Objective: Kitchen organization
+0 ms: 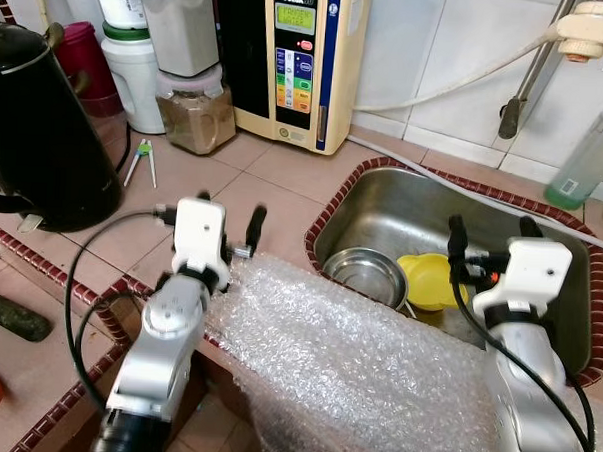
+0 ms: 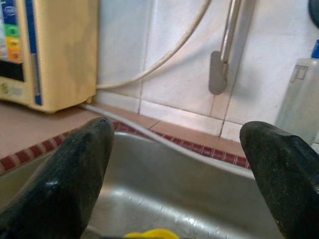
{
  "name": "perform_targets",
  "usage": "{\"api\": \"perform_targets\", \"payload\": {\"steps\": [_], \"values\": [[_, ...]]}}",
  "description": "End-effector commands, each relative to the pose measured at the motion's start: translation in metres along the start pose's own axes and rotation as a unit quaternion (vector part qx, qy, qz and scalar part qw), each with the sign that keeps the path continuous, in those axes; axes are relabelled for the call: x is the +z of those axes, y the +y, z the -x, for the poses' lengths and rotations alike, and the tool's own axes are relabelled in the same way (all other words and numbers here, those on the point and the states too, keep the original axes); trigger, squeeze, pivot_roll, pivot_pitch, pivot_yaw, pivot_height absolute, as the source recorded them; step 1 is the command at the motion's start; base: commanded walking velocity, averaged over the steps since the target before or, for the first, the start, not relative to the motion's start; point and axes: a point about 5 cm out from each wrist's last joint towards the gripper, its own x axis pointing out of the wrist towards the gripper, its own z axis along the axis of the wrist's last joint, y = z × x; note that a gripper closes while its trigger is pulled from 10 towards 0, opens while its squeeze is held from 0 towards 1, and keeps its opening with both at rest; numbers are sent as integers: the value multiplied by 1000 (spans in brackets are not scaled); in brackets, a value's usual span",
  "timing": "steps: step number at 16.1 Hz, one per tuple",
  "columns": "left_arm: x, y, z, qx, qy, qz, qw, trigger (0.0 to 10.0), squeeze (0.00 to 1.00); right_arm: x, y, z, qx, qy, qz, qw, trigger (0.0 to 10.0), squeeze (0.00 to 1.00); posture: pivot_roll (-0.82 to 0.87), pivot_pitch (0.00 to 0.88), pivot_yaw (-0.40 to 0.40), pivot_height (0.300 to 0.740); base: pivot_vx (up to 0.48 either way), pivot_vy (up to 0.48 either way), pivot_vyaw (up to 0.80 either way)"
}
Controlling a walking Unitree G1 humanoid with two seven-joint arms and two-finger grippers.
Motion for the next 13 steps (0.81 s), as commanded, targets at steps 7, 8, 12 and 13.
{"api": "perform_targets", "payload": {"steps": [7,8,12,13], "values": [[-1,1,10,-15,25,20,999,10000,0,-3,-3,15,-5,41,-8,999,10000,522,33,0,-12,740,0,0,-188],[7,2,6,-16,17,14,1000,10000,0,-3,-5,16,-13,46,-11,999,10000,482,34,0,-13,740,0,0,-800],[12,8,10,-19,15,19,1000,10000,0,-3,-3,17,-15,48,-17,999,10000,59,39,0,-9,740,0,0,-800],[13,9,11,-16,13,15,1000,10000,0,-3,-1,17,-13,46,-22,999,10000,0,38,0,-2,740,0,0,0]]}}
